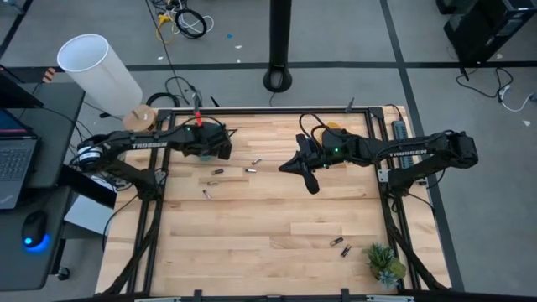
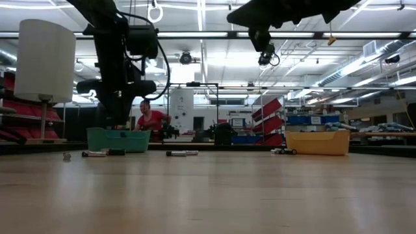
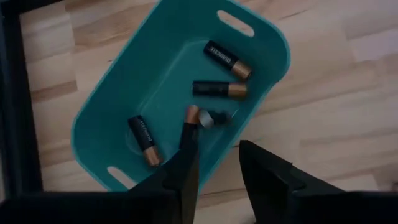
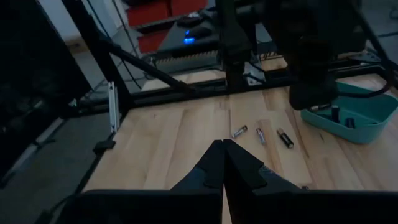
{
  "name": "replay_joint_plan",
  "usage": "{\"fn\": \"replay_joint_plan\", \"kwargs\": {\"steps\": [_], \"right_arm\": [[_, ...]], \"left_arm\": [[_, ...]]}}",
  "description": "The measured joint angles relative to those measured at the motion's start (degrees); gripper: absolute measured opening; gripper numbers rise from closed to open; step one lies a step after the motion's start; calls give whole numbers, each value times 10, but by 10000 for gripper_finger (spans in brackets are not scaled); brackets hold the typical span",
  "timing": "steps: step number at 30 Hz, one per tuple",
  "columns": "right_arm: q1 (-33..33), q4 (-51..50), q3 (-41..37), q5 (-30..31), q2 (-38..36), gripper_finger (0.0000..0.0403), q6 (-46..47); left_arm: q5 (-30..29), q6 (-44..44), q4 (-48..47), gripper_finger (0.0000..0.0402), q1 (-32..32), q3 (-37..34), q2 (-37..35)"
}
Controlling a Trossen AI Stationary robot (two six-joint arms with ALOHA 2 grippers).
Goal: Sort batteries
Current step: Put the black battery into the blue bin, then put the silver battery into the yellow bin
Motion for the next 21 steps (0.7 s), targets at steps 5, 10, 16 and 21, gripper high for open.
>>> {"fn": "replay_joint_plan", "kwargs": {"steps": [5,10,16,21], "right_arm": [[-1,1,0,33,0,13,32],[0,21,0,60,0,10,46],[3,53,0,84,0,12,51],[3,61,0,99,0,10,56]], "left_arm": [[30,51,-10,132,-14,0,-33],[132,98,-7,131,-55,0,-77],[221,100,-23,131,-145,1,-77],[240,87,-48,131,-182,1,-36]]}}
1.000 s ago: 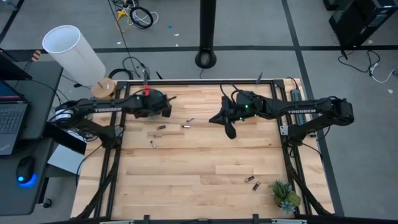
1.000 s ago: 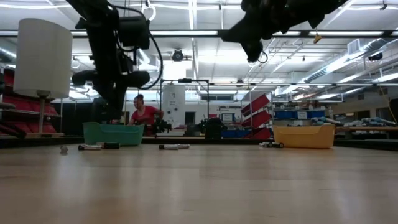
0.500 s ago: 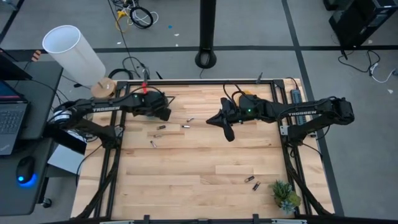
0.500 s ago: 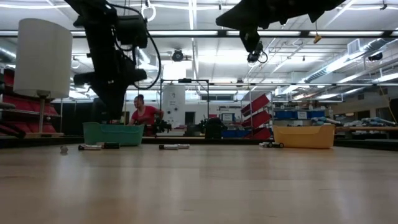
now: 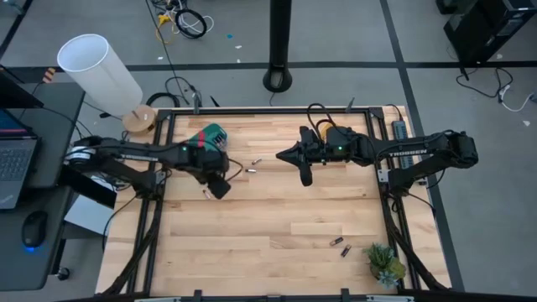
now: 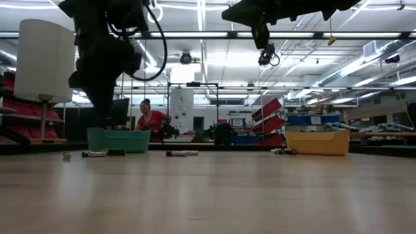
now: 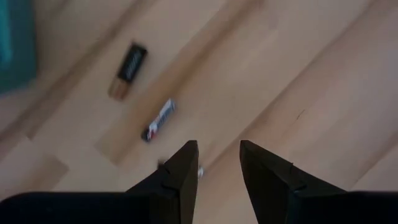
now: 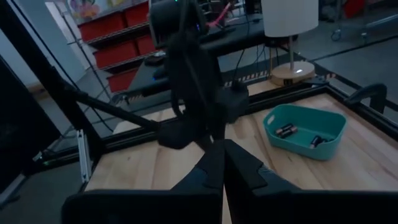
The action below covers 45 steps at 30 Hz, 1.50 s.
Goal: Sort batteries
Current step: Put the silver battery into the yellow bin
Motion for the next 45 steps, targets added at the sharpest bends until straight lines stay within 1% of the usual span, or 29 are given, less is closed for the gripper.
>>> {"fn": "replay_joint_plan", "kwargs": {"steps": [2,4,6,11,15,19,22,26,31,37,45], "right_arm": [[-2,0,0,0,0,9,3],[-5,-1,0,0,0,10,3],[-8,-2,0,-2,0,12,3],[-14,-2,0,-4,0,10,0],[-14,-2,0,-5,0,10,0],[-10,0,0,-6,0,12,5],[-2,0,0,-7,0,10,5],[9,1,0,-7,0,10,7],[23,1,0,-2,0,12,7],[33,0,0,2,0,10,7],[34,0,0,3,0,11,9]], "left_arm": [[22,3,-20,131,-9,0,20],[46,25,-35,131,-21,0,40],[59,59,-51,131,-32,0,56],[59,197,-54,131,-58,0,80],[57,327,-53,131,-71,0,85],[39,401,-53,131,-76,-1,90],[28,433,-52,131,-76,-4,96],[0,462,-46,131,-76,-14,107],[-16,483,-41,132,-76,-31,122],[-62,513,-35,132,-76,-33,128],[-58,596,-31,132,-76,-33,128]]}}
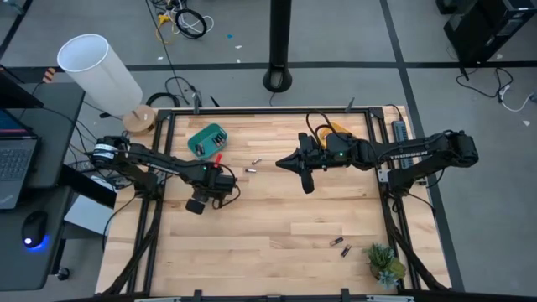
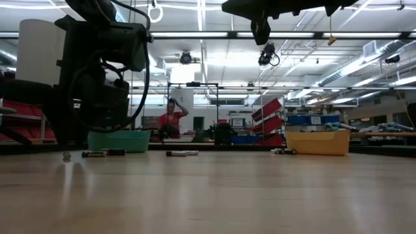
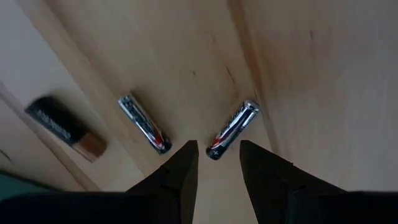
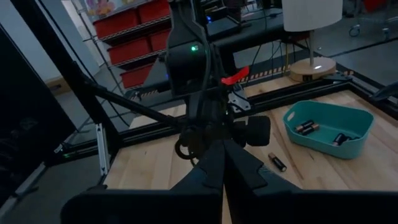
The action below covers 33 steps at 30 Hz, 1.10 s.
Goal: Sort batteries
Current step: Put the silver battery into the yellow bin
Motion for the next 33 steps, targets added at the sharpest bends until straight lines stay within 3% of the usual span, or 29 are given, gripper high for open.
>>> {"fn": "replay_joint_plan", "kwargs": {"steps": [15,18,23,33], "right_arm": [[17,-2,0,1,0,10,11],[19,-3,0,2,0,13,11],[21,-4,0,2,0,10,15],[21,-10,0,2,0,12,14]], "left_arm": [[4,89,12,127,0,4,71],[8,100,15,102,0,7,78],[17,105,21,25,0,17,79],[12,38,31,15,0,37,55]]}}
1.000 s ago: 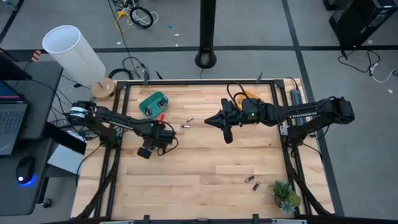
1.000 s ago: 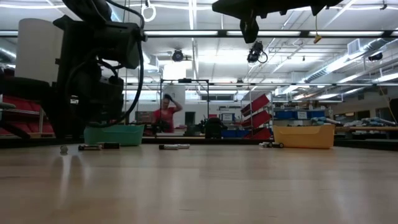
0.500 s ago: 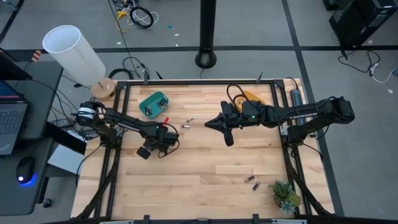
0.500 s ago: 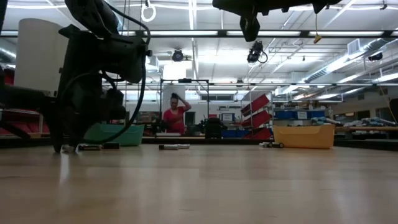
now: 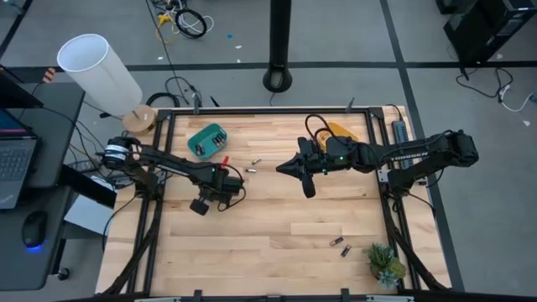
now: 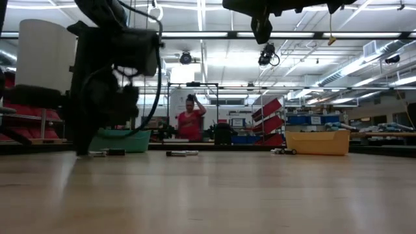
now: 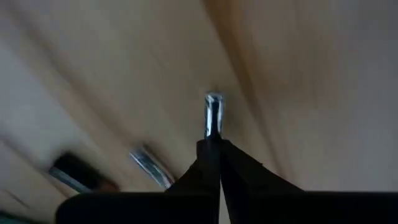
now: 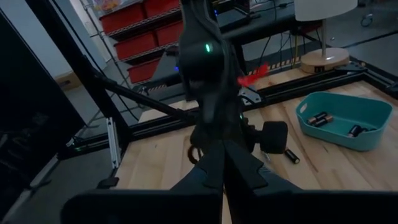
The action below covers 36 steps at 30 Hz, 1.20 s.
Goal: Sort batteries
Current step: Put the silver battery into the yellow bin
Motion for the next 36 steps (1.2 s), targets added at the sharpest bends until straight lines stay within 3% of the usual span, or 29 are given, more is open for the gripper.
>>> {"fn": "replay_joint_plan", "kwargs": {"steps": [12,17,20,25,29,32,36], "right_arm": [[-32,-3,0,-20,-1,14,-15],[-41,-7,0,-44,-1,10,-16],[-41,-7,0,-45,-1,14,-16],[-40,-10,0,-45,-1,15,-1],[-30,-9,0,-46,-1,10,17],[-22,-7,0,-46,-1,10,27],[-12,-6,0,-43,-1,14,42]], "left_arm": [[-42,-164,-15,4,5,18,-93],[64,-252,21,13,-9,22,-124],[63,-269,18,26,-51,18,-124],[-18,-422,140,62,-110,-24,-139],[-142,-510,265,72,-179,-88,-187],[-235,-596,276,73,-221,-139,-221],[-298,-699,277,73,-266,-195,-259]]}}
